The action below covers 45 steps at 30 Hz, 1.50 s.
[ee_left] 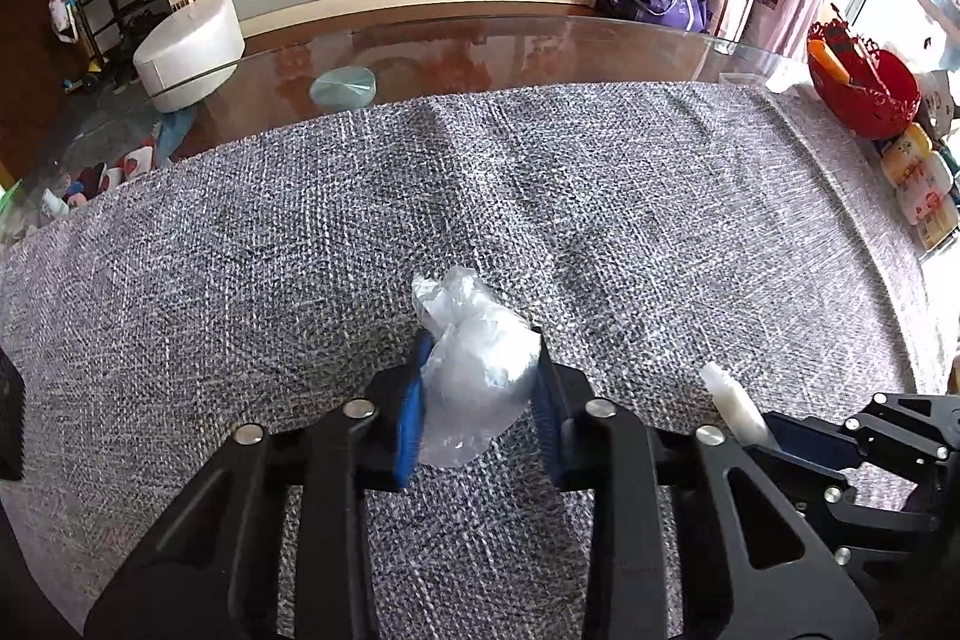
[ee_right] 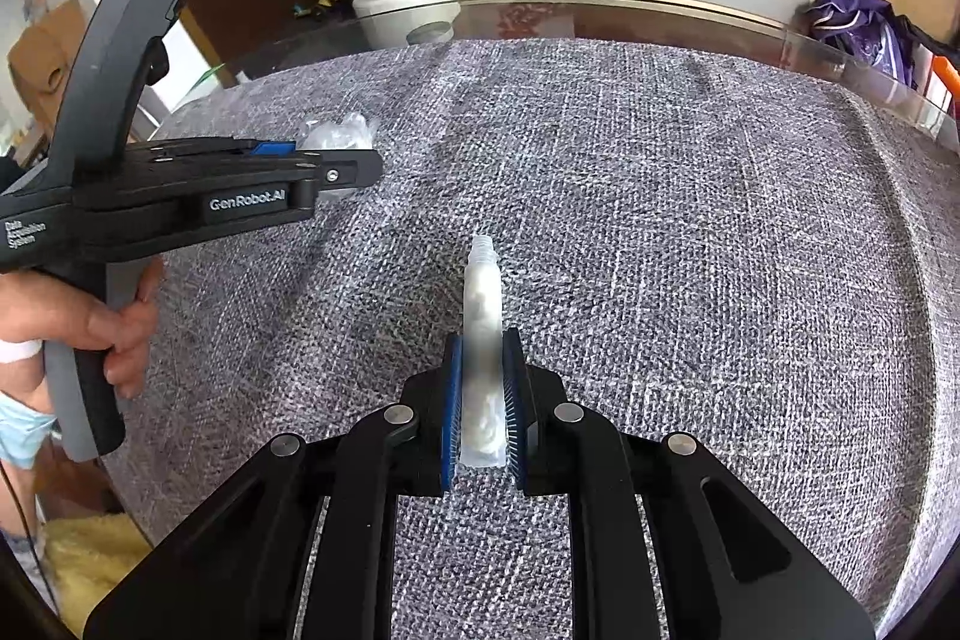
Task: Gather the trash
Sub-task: 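Carry the white tissue and white stick down to the black bin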
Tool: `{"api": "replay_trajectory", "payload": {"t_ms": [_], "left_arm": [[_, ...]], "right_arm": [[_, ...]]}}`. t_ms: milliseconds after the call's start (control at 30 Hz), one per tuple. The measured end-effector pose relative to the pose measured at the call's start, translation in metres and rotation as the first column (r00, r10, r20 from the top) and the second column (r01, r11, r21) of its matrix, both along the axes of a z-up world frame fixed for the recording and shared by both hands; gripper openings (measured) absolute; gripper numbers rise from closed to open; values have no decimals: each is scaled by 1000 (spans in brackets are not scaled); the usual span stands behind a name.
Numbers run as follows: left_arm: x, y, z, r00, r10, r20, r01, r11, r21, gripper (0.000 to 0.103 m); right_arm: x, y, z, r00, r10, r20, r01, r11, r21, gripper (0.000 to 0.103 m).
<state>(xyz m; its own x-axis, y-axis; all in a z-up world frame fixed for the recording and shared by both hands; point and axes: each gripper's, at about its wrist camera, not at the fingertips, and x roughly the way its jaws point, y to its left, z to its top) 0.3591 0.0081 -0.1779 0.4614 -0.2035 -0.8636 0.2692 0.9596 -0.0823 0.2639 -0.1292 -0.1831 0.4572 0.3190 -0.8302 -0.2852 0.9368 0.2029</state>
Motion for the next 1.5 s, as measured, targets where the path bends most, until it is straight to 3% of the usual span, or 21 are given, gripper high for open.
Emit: {"api": "replay_trajectory", "payload": {"t_ms": [167,400,633,867,1100,1500], "left_arm": [[-19,-1,9,1000,-11,6,10,1000,27,26],[-69,-5,50,998,-17,56,17,1000,5,26],[-146,-16,92,993,-19,115,26,998,-53,26],[-221,-25,105,990,-15,141,26,996,-82,26],[-289,-30,91,990,-6,139,21,994,-106,26],[-359,-31,27,999,7,41,-2,992,-126,26]], "right_arm": [[-6,1,4,1000,-13,-11,13,1000,-1,14],[-35,-13,39,999,-32,35,32,999,17,14],[-87,-39,72,994,-62,87,60,998,25,14],[-140,-60,90,989,-83,119,81,996,23,14],[-190,-69,92,988,-81,132,79,997,24,14],[-248,-63,36,998,-53,20,52,998,43,14]]}}
